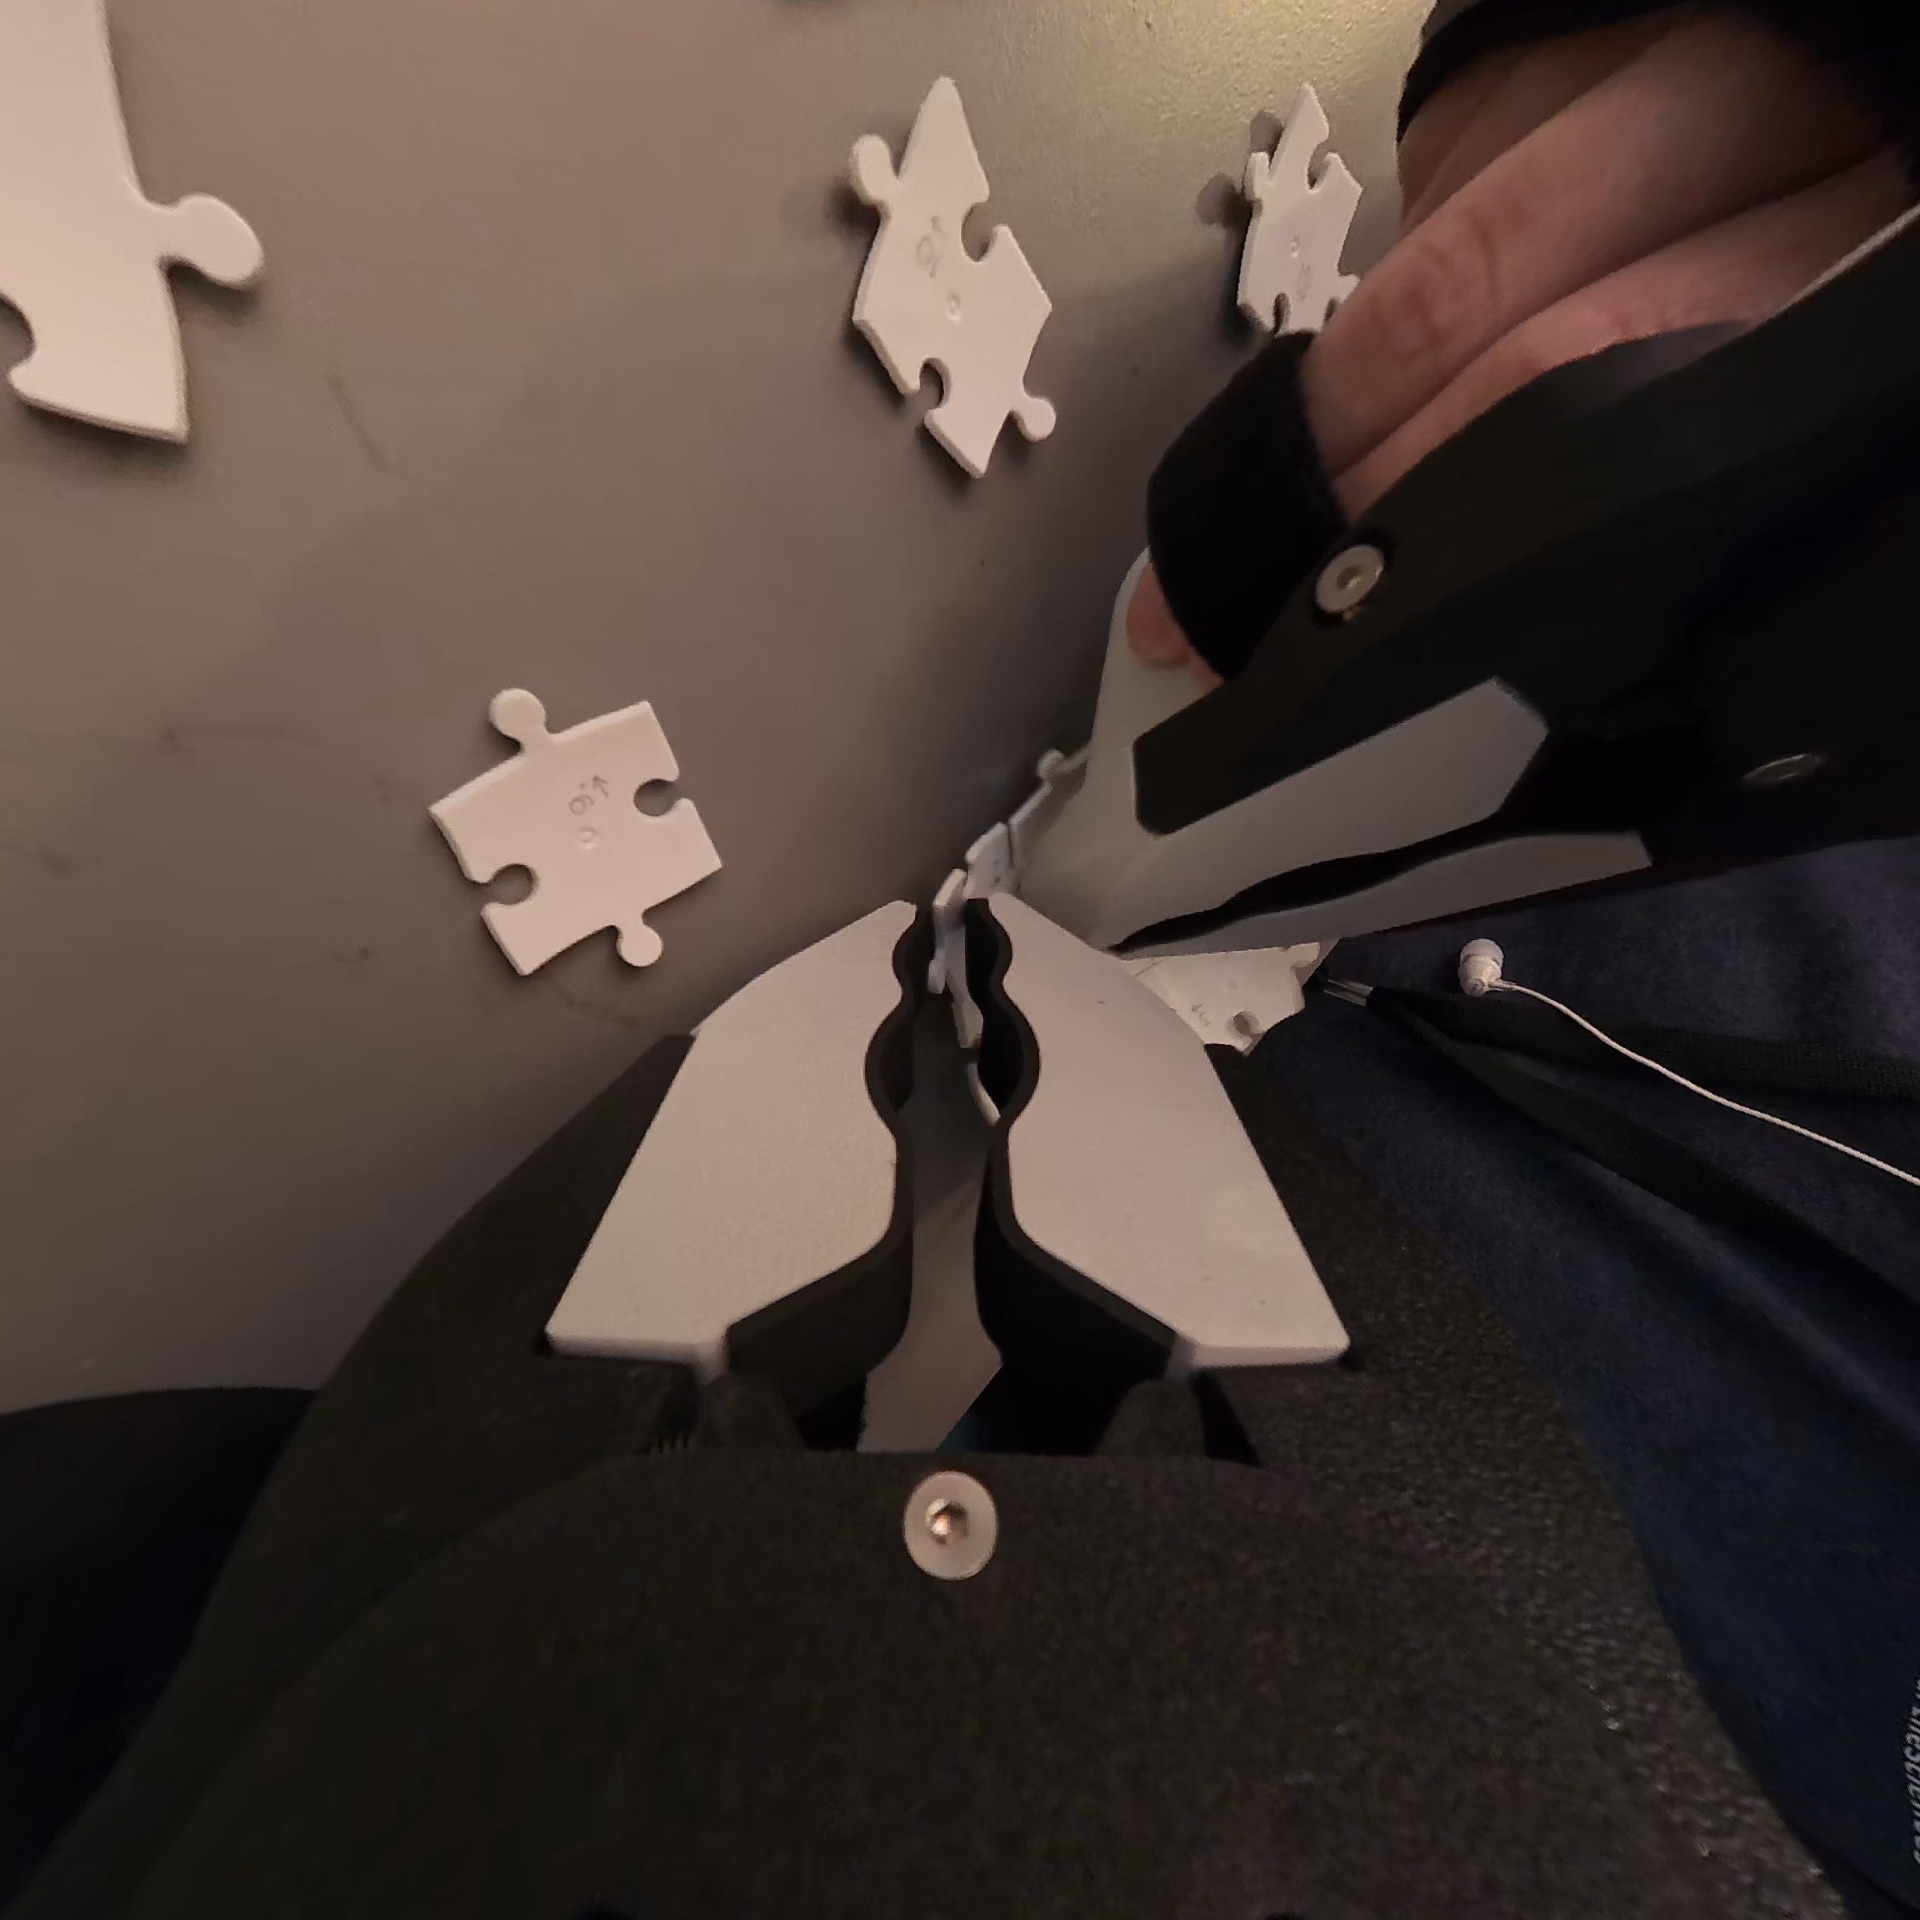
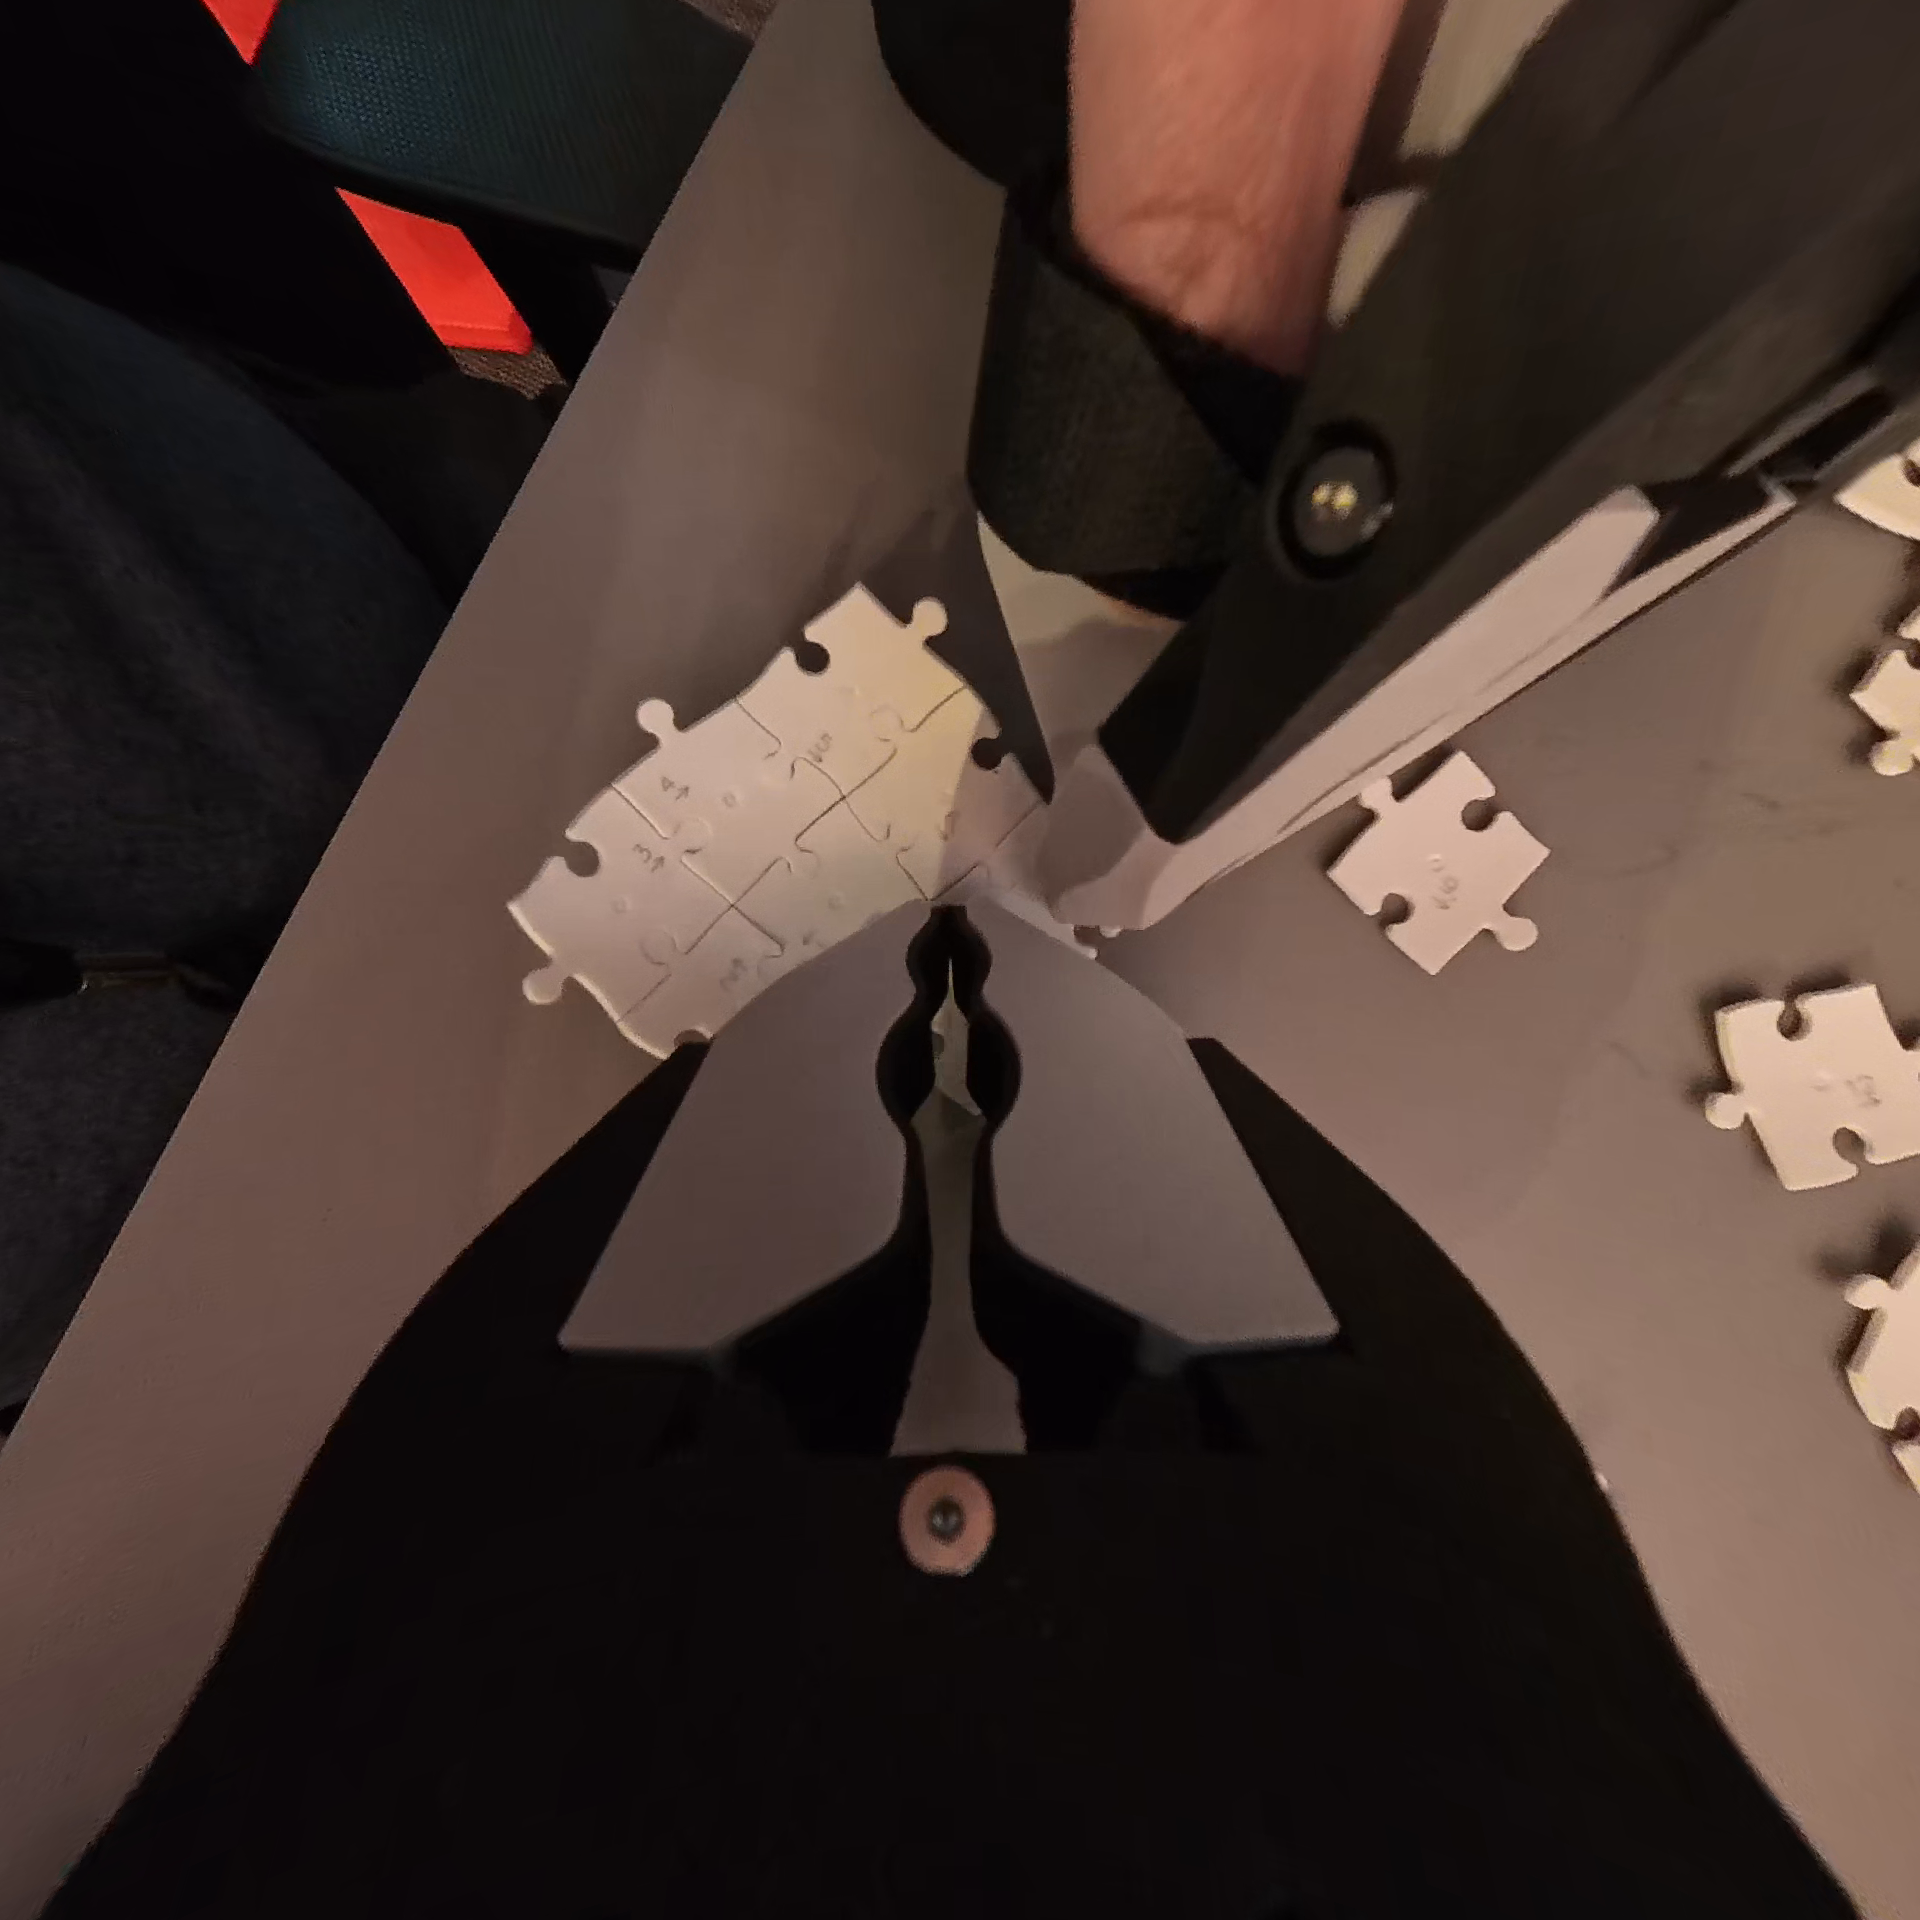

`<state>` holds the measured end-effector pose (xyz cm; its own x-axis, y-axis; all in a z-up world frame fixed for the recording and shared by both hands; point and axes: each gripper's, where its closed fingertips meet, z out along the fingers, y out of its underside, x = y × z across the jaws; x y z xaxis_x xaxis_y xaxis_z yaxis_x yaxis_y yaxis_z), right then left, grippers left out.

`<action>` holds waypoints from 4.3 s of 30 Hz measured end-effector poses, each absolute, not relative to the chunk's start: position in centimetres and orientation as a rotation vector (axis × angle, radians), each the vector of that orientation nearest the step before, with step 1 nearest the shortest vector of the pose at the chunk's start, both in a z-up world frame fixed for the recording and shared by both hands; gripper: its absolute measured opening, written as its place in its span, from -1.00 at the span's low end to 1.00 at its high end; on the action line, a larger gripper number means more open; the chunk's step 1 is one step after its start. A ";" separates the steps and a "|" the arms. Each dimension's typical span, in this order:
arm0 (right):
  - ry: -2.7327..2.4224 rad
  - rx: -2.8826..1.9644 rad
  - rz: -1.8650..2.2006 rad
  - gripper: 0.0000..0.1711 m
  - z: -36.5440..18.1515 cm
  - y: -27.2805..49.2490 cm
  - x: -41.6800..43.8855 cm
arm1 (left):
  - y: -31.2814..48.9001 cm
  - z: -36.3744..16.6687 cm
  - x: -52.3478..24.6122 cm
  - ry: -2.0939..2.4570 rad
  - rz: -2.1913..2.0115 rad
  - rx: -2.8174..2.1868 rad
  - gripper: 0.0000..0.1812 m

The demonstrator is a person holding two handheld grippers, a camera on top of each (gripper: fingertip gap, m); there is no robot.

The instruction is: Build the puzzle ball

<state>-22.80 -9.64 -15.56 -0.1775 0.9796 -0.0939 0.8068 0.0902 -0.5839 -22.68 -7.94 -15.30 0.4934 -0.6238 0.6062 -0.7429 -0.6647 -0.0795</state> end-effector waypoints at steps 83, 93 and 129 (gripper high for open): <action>-2.031 -1.811 0.768 -0.98 -14.7 -9.7 -22.3 | -7.7 -15.3 -22.3 -1.107 0.885 2.529 -0.93; -2.057 -1.819 0.730 -0.98 -15.5 -9.8 -22.4 | -7.7 -15.3 -22.3 -1.107 0.893 2.527 -0.93; -2.009 -1.745 0.894 -0.98 -13.7 -9.8 -21.9 | -7.5 -15.3 -22.2 -1.074 0.846 2.535 -0.92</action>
